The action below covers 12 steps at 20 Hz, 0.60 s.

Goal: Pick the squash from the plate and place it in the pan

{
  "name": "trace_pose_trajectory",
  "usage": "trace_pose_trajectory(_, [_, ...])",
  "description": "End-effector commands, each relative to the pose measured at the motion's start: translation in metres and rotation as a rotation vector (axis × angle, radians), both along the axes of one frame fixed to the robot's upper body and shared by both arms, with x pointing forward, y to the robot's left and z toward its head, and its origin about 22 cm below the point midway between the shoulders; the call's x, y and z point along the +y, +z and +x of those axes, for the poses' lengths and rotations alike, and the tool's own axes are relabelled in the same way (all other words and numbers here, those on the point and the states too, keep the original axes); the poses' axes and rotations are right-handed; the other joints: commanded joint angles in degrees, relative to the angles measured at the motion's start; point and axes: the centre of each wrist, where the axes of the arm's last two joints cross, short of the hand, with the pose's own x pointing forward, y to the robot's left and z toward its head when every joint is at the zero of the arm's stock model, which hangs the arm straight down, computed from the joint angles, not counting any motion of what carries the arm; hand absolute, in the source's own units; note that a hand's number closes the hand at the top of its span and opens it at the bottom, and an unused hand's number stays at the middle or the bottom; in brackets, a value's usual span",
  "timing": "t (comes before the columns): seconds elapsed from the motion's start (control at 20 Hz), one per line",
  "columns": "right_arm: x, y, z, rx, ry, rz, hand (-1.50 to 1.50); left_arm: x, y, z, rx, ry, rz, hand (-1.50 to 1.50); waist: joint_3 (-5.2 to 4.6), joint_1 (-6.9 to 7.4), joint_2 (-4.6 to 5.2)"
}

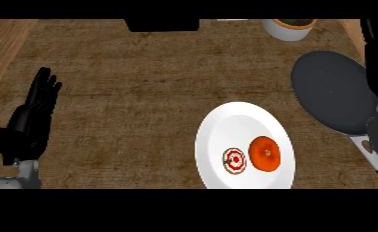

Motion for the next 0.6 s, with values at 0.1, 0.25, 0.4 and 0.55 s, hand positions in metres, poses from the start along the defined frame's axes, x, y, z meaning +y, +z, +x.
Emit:
trace_pose_trajectory(0.1, [0.043,-0.017,-0.002,0.024,0.546,0.041,1.5,-0.038,-0.002,0.006,-0.062,-0.152,-0.018,0.0,-1.1,1.52,0.99])
trace_pose_trajectory(0.25, [0.084,-0.03,-0.012,0.063,0.952,0.044,1.5,-0.066,0.004,0.007,-0.12,-0.287,-0.045,0.0,-0.86,3.72,1.68])
trace_pose_trajectory(0.4, [-0.021,-0.081,-0.012,0.217,0.779,-0.095,-1.5,-0.076,-0.015,0.0,-0.068,-0.316,-0.092,0.0,-1.07,0.4,1.29])
trace_pose_trajectory(0.55, [-0.057,-0.09,-0.013,0.203,0.914,-0.11,-1.5,-0.095,-0.02,0.006,-0.079,-0.337,-0.097,0.0,-1.05,0.42,1.4])
